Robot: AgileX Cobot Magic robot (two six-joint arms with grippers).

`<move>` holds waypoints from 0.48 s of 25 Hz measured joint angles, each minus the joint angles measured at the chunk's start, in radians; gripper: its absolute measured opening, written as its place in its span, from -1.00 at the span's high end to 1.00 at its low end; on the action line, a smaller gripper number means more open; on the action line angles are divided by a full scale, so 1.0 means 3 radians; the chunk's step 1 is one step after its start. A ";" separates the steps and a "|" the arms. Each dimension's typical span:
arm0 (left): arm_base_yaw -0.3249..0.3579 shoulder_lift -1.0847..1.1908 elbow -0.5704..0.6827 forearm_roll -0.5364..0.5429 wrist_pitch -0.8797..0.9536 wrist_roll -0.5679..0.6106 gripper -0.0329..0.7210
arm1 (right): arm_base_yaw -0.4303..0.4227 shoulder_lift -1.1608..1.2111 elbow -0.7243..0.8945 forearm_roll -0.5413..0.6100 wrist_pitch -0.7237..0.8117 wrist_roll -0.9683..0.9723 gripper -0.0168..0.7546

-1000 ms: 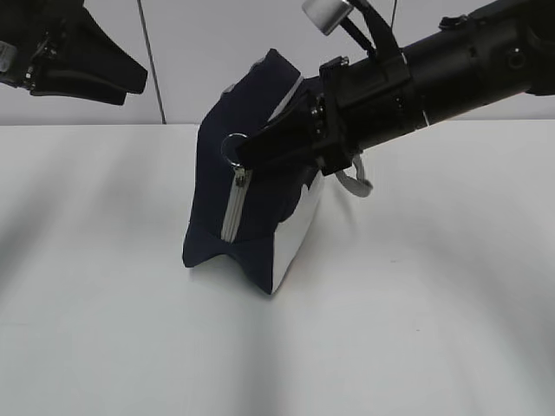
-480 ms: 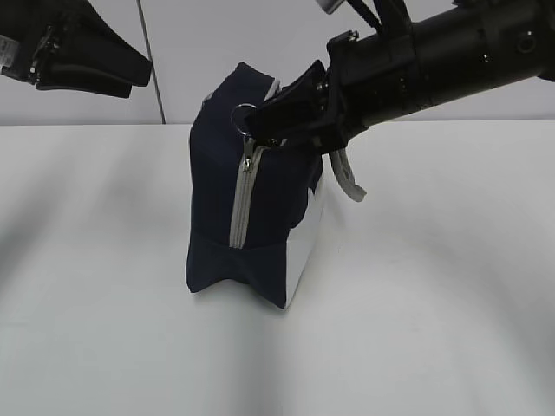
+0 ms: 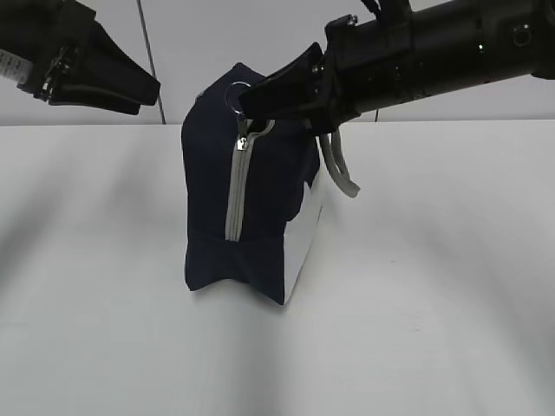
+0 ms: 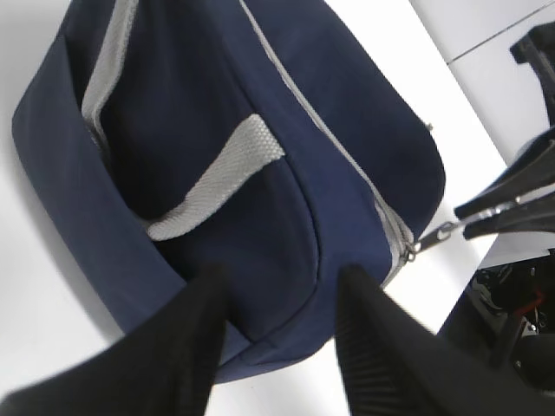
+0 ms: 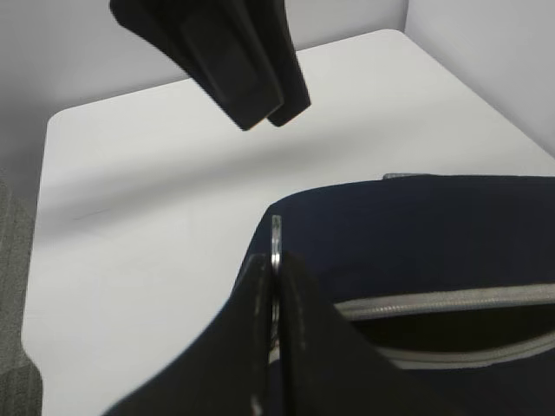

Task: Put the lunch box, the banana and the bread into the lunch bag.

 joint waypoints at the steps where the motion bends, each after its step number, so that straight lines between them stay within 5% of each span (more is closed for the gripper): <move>1: 0.0000 0.0022 0.0000 -0.0015 0.0009 0.0028 0.10 | 0.0000 0.0000 0.0000 0.0031 0.0036 -0.0034 1.00; 12: 0.0000 0.0138 0.0000 -0.0207 0.0101 0.0354 0.10 | 0.0000 0.0007 -0.0241 0.0216 0.0342 -0.0181 1.00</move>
